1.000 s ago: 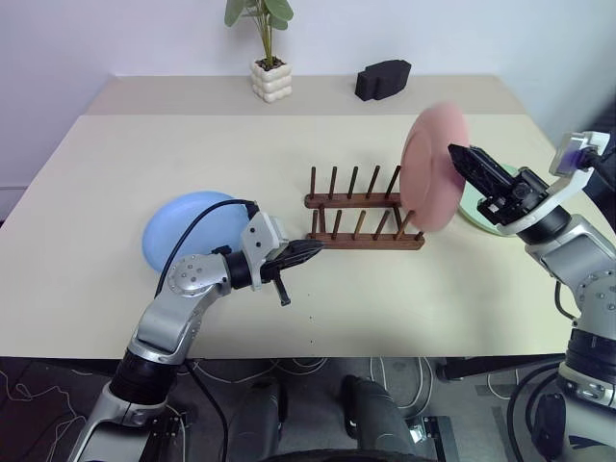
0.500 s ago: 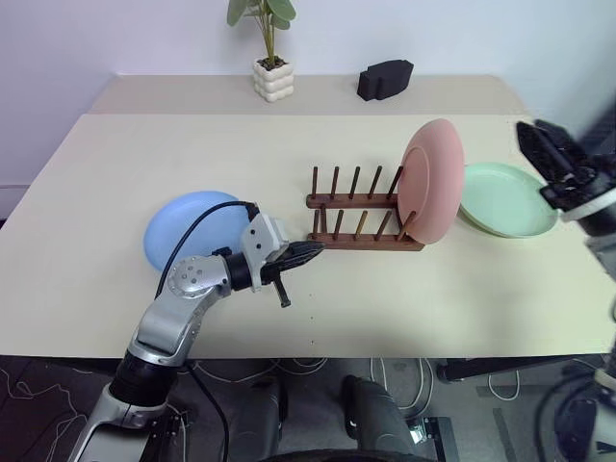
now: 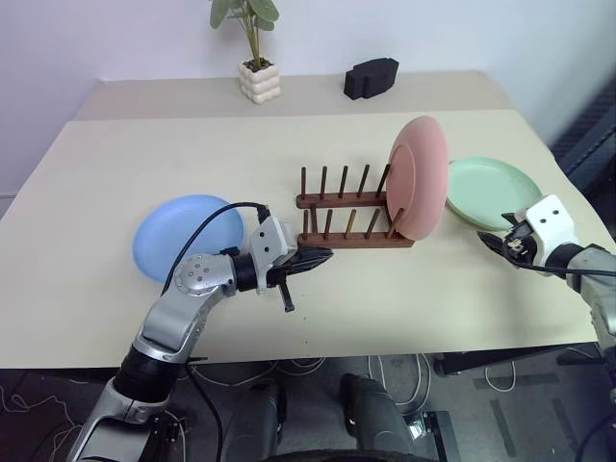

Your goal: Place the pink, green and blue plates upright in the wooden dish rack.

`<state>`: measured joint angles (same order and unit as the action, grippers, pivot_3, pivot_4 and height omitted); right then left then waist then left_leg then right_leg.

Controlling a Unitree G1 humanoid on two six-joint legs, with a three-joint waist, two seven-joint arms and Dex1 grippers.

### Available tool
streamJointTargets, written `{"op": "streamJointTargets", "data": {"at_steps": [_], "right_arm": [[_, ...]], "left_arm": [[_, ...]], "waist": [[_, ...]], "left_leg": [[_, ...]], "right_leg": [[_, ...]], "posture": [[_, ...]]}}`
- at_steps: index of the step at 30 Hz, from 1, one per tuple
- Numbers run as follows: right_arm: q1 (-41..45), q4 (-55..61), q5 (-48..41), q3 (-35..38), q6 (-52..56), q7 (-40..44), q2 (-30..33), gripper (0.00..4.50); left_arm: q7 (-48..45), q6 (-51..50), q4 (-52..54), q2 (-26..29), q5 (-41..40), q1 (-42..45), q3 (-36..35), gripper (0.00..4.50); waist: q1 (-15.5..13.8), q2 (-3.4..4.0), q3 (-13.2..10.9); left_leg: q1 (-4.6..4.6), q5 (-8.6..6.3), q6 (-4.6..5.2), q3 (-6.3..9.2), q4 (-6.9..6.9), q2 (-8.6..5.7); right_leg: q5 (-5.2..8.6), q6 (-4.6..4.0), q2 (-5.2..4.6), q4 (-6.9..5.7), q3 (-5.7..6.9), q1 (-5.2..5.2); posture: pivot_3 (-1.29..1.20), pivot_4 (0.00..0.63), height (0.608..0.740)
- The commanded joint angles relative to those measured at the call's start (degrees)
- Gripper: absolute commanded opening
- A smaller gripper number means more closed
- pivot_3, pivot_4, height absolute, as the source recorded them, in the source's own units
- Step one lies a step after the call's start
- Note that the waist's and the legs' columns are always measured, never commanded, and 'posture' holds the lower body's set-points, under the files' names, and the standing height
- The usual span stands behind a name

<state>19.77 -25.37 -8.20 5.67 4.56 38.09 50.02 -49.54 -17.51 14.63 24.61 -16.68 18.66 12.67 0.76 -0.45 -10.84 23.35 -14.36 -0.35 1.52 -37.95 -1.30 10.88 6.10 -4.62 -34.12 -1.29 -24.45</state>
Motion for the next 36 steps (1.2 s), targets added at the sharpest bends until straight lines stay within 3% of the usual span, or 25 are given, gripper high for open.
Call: {"op": "streamJointTargets", "data": {"at_steps": [1,2,5,9,15,23,30,34,36], "right_arm": [[4.21,-8.14,4.52,-1.99,-6.56,-0.61,-1.08,2.88],[5.78,-11.25,5.85,-2.94,-8.30,-0.81,-1.55,2.88],[10.03,-19.55,8.34,-4.48,-12.15,-1.20,-2.71,2.04],[11.96,-23.04,8.79,-4.13,-14.90,-1.22,-3.29,0.04],[8.87,-15.77,10.00,-1.44,-17.17,-7.47,-1.94,0.04],[6.29,10.96,6.39,11.47,-9.68,-15.51,1.94,0.04],[12.90,39.17,-17.21,16.07,9.26,-7.98,-0.23,0.04],[14.88,52.54,-40.17,14.32,21.68,-6.83,-4.08,0.04],[16.63,55.65,-50.64,11.57,25.97,-11.40,-9.43,0.04]], "left_arm": [[0.45,-0.05,1.73,0.15,-0.16,0.15,-0.47,0.00],[0.60,-0.12,1.87,0.15,-0.15,0.10,-0.51,0.00],[1.29,-0.57,2.70,0.26,-0.25,-0.24,-0.99,0.00],[2.03,-1.42,4.03,0.72,-0.61,-0.93,-1.40,0.00],[2.73,-2.20,5.13,0.92,-0.83,-1.21,-1.48,0.00],[2.41,-2.36,4.78,0.79,-1.09,-0.43,-1.14,0.00],[1.73,-1.81,3.48,0.35,-1.02,0.44,-1.16,0.00],[1.54,-1.16,2.37,1.18,-1.07,0.05,-2.70,0.00],[1.61,-0.96,2.55,1.59,-1.01,-0.61,-3.02,0.00]], "waist": [[-0.13,-0.01,0.00],[-0.06,-0.01,0.00],[0.10,-0.02,0.00],[-0.07,-0.02,0.00],[-0.06,-0.06,0.01],[0.02,0.06,-0.02],[-0.06,-0.03,0.00],[-0.15,-0.06,-0.02],[-0.09,-0.06,-0.03]], "left_leg": [[0.01,0.00,0.00,0.01,0.00,-0.01],[0.01,0.00,0.00,0.01,-0.01,-0.03],[-0.02,0.00,0.00,-0.01,-0.02,-0.07],[-0.02,0.00,0.00,0.04,-0.01,-0.06],[-0.03,0.00,0.00,0.06,-0.01,-0.06],[-0.02,0.00,0.00,0.04,0.00,-0.06],[-0.02,-0.01,0.01,0.15,0.01,0.05],[-0.01,-0.02,0.03,0.18,-0.03,0.11],[-0.01,-0.02,0.03,0.24,-0.03,0.12]], "right_leg": [[0.00,0.01,-0.02,0.00,0.00,0.00],[0.00,0.01,-0.02,0.01,-0.01,0.01],[-0.01,0.01,-0.05,0.01,-0.04,0.05],[0.00,0.01,-0.04,0.00,-0.03,0.06],[0.00,0.01,-0.04,-0.01,-0.03,0.08],[0.00,0.02,-0.03,-0.04,-0.07,0.04],[0.01,0.04,0.02,-0.07,0.01,0.03],[0.01,0.02,-0.05,-0.03,0.00,0.09],[0.01,0.02,-0.07,-0.03,-0.02,0.07]], "posture": [[0.00,0.150,0.736],[0.00,0.150,0.736],[0.00,0.150,0.736],[0.00,0.150,0.736],[0.00,0.150,0.736],[0.00,0.150,0.736],[0.00,0.150,0.736],[0.00,0.150,0.736],[0.00,0.150,0.736]]}}
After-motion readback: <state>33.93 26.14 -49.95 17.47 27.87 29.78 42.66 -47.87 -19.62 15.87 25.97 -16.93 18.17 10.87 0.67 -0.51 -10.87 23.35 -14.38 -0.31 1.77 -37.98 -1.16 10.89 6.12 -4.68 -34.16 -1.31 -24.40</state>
